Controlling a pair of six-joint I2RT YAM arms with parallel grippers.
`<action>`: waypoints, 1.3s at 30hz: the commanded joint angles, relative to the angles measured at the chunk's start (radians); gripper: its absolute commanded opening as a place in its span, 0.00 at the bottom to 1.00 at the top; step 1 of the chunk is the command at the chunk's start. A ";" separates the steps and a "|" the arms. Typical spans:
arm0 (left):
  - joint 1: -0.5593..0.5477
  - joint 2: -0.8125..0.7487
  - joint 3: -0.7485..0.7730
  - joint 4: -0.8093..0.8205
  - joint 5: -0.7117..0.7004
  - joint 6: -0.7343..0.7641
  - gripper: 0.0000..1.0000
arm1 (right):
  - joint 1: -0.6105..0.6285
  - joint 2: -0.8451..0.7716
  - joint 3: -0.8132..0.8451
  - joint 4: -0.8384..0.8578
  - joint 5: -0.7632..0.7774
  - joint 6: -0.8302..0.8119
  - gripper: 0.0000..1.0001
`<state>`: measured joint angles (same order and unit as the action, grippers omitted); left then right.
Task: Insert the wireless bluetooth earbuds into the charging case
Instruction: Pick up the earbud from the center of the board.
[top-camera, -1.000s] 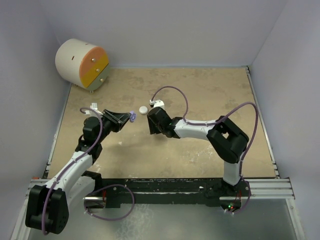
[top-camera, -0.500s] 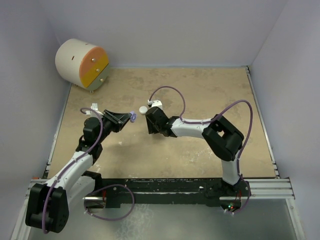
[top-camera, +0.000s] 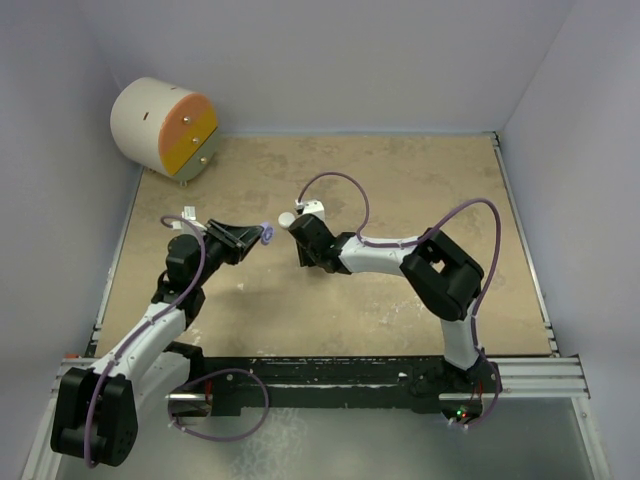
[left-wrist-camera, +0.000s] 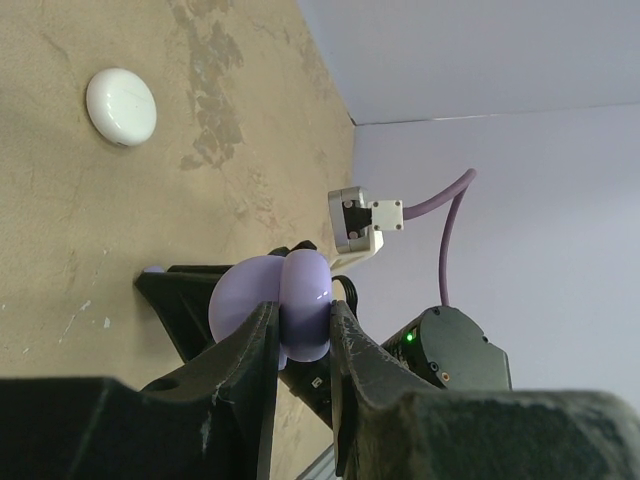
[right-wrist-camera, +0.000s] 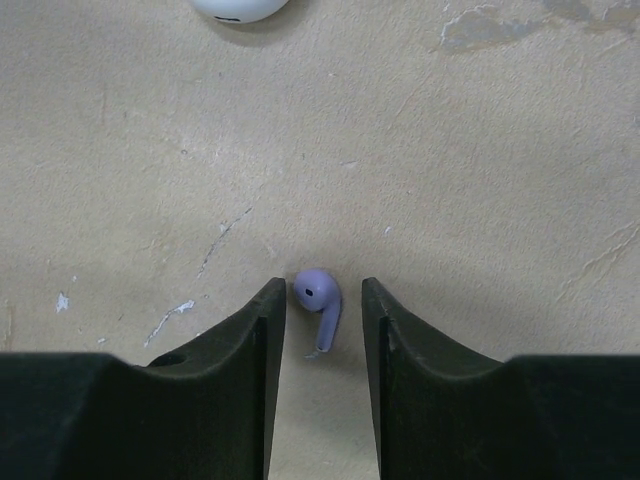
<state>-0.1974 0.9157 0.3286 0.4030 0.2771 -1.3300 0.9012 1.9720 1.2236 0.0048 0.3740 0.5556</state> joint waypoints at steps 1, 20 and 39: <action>0.004 -0.028 -0.002 0.057 0.011 -0.015 0.00 | 0.001 0.023 0.019 -0.043 0.018 0.019 0.38; 0.006 -0.028 -0.010 0.061 0.013 -0.012 0.00 | 0.013 0.047 0.031 -0.079 0.029 0.016 0.18; 0.007 -0.033 -0.017 0.054 0.011 -0.014 0.00 | 0.015 0.039 0.016 -0.048 0.009 -0.181 0.09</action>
<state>-0.1974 0.9028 0.3122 0.4030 0.2810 -1.3426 0.9100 1.9953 1.2510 0.0036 0.4011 0.4835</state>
